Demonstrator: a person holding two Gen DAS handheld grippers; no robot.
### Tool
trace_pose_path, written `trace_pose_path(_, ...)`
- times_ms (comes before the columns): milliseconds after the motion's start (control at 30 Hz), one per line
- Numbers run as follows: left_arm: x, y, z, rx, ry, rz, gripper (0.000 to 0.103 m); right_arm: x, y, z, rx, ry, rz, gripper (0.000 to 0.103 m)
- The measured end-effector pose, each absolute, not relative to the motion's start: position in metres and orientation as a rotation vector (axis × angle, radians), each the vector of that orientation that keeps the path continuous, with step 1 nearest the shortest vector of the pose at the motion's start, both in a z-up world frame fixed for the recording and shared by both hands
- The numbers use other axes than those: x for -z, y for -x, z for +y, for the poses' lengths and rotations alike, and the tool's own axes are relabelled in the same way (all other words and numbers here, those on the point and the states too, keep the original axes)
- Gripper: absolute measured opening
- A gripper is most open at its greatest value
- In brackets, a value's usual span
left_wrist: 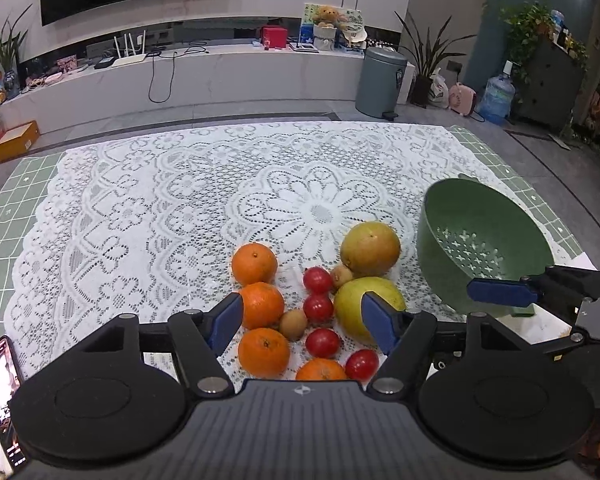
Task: Organize fruits
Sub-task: 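Lower the right gripper onto the green pear while the left gripper grasps a mandarin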
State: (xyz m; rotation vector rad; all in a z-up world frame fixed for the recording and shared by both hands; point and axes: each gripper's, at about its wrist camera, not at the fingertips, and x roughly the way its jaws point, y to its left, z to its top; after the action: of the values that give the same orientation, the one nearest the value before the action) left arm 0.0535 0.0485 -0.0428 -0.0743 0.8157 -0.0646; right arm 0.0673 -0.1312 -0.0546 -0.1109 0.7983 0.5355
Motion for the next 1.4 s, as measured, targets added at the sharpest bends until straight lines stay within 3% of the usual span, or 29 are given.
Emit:
trace_pose_path(433,0.064,-0.079,0.065,0.066,0.182,0.875,0.08,0.077,-0.089,-0.111,-0.55,0.24,0.837,0.072)
trace_pose_path(633,0.078,-0.092,0.072,0.078,0.22,0.913,0.08,0.085,-0.098,-0.103,-0.551,0.292,0.845,0.063)
trace_pose_path(867,0.098,-0.11,0.08,0.023,0.234,0.969,0.079,0.093,-0.107,-0.099,-0.58,0.303,0.858,0.061)
trace_pose_path(1133,0.121,-0.126,0.088,0.006,0.285,1.037,0.068,0.106,-0.119,-0.091,-0.6,0.322,0.894,0.062)
trace_pose_path(1400,0.137,-0.134,0.098,0.004,0.36,1.07,0.064,0.114,-0.123,-0.085,-0.593,0.353,0.897,0.062)
